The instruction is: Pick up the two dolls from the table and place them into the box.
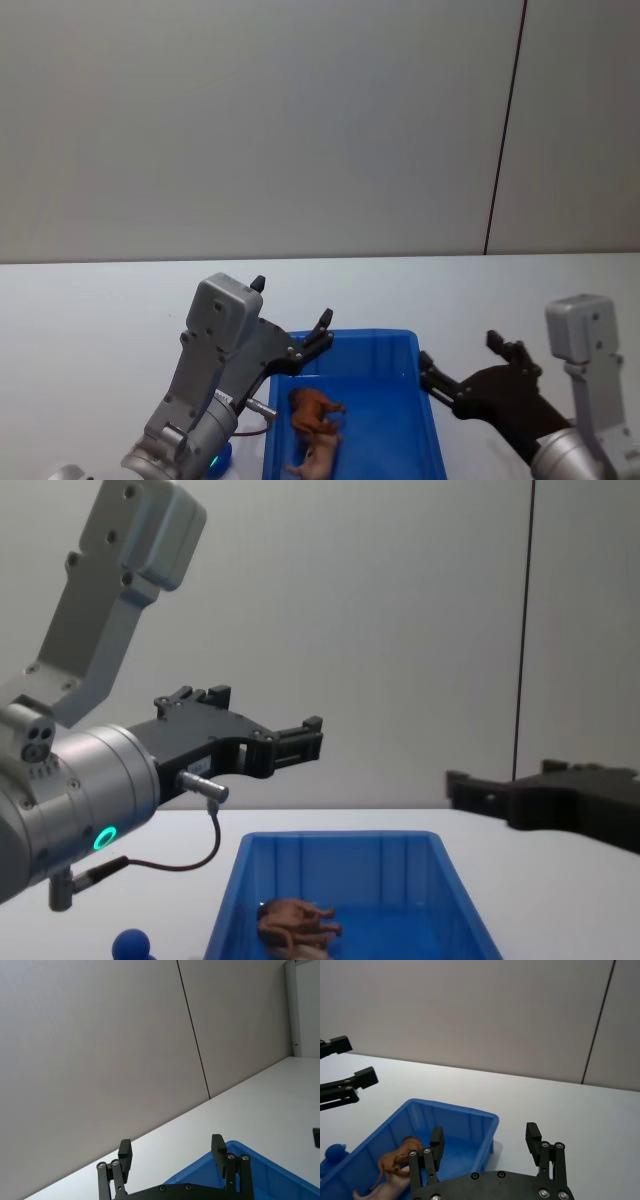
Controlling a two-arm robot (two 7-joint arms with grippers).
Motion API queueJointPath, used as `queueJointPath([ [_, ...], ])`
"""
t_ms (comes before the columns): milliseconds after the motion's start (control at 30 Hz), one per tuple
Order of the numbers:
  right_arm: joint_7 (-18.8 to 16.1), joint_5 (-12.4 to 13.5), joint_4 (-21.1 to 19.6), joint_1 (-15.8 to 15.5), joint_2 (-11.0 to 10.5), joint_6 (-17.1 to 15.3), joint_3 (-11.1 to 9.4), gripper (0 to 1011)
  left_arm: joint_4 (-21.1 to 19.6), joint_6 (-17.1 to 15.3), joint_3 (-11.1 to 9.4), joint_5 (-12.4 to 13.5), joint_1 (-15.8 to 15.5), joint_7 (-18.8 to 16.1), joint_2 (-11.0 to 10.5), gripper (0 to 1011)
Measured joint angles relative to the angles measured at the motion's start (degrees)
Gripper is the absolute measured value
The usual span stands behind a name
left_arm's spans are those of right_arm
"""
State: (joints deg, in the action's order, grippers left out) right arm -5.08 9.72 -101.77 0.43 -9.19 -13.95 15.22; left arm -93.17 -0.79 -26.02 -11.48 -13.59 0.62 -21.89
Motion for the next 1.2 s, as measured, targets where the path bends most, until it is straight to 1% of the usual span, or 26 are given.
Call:
queueJointPath([
  [333,2.6,-0.6,-2.3,-2.0,-1.5,1.7,-0.8,1001,0.0,0.0,0.0,0.0,0.0,0.0,0.0,1001],
  [533,3.4,-0.8,-3.0,-2.6,-1.9,2.2,-1.0,1001,-0.3,-1.1,0.2,0.0,0.2,0.0,-0.3,1001],
  [667,3.8,-0.9,-3.4,-3.0,-2.2,2.5,-1.1,1001,-0.7,-2.8,0.6,-0.5,0.4,-0.1,-0.7,1001],
  [767,4.0,-0.9,-3.5,-3.1,-2.3,2.6,-1.2,1001,-1.3,-5.2,1.1,-1.4,0.8,-0.2,-1.4,1001],
  [800,4.1,-0.9,-3.6,-3.1,-2.3,2.6,-1.2,1001,-1.3,-5.2,1.1,-1.4,0.8,-0.2,-1.4,1001],
  [867,4.2,-1.0,-3.7,-3.2,-2.4,2.7,-1.2,1001,-1.8,-7.3,1.6,-2.3,1.2,-0.3,-2.2,1002],
  [933,4.3,-1.0,-3.7,-3.3,-2.5,2.8,-1.3,1001,-2.1,-8.1,1.9,-2.7,1.4,-0.3,-2.5,1001],
  [967,4.3,-1.0,-3.8,-3.3,-2.5,2.8,-1.3,1001,-2.3,-9.3,2.2,-3.3,1.7,-0.3,-2.9,1001],
  [1067,4.4,-1.0,-3.8,-3.4,-2.5,2.8,-1.3,1001,-2.6,-10.9,2.7,-4.3,2.1,-0.3,-3.6,1001],
  [1200,4.5,-1.0,-3.9,-3.5,-2.6,2.9,-1.3,1001,-3.1,-13.9,3.6,-6.1,2.9,-0.3,-5.0,1001],
])
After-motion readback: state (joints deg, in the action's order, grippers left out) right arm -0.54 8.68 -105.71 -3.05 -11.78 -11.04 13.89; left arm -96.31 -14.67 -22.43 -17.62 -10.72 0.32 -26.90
